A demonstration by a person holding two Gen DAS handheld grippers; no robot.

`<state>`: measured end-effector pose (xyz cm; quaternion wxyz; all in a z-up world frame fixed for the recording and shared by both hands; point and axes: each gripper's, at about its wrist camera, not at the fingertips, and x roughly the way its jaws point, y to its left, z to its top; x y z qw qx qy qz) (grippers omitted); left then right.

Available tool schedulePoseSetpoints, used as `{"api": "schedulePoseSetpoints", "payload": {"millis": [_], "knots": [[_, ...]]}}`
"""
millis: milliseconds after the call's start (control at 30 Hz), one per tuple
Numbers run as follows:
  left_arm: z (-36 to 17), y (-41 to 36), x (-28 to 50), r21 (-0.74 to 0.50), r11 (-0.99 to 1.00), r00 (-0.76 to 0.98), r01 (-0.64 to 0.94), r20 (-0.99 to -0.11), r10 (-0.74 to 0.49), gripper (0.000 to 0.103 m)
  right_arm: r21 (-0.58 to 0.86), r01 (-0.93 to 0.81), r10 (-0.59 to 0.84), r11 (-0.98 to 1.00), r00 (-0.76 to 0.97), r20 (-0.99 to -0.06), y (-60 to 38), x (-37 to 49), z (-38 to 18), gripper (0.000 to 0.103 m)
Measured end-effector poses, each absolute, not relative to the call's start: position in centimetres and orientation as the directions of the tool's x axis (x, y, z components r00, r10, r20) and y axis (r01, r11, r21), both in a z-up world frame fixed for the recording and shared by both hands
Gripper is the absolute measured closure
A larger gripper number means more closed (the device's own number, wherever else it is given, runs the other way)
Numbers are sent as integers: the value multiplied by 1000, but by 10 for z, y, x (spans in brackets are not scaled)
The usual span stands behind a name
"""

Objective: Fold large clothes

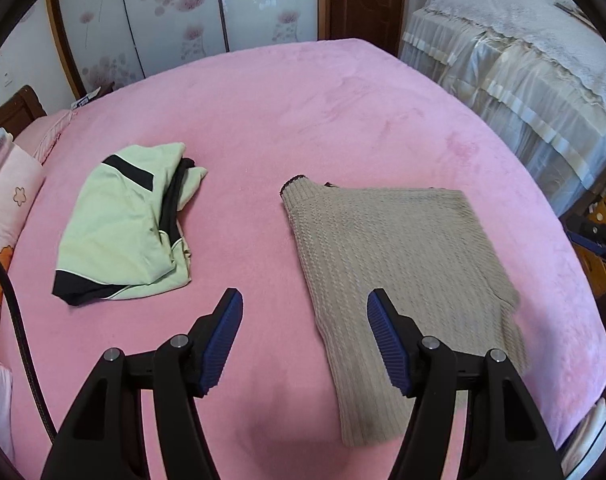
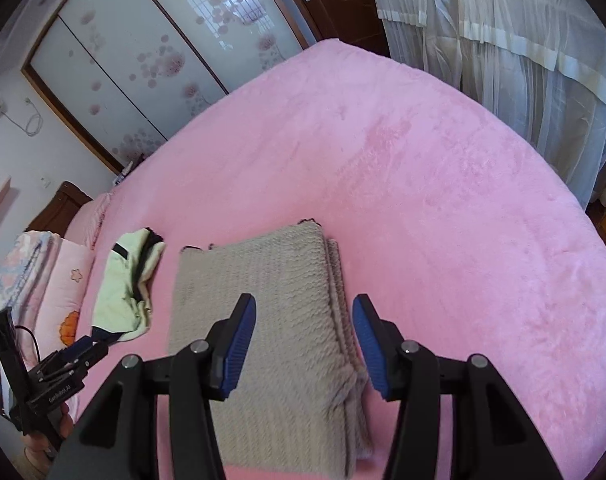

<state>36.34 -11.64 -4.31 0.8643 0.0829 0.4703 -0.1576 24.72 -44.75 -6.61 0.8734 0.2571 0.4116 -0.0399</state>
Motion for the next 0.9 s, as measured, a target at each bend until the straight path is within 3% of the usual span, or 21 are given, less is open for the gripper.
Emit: {"api": "schedulePoseSetpoints", "payload": {"millis": [233,467,700,900], "knots": [[8,-111,308,0,917,525,399,-820,-229,40,373,213,121,903,708,-696,-420,201,-12,42],[24,-114,263,1,902,525,432,-814,-251,40,278,146,83,949,737,-671,-384,167,18,25],[0,-120,249,4,900,528,436,-811,-252,40,177,82,60,981,737,-673,-358,156,2,24],[-55,-125,265,-51,901,456,431,-849,-267,40,79,38,30,996,704,-710,-343,161,-43,24]]}}
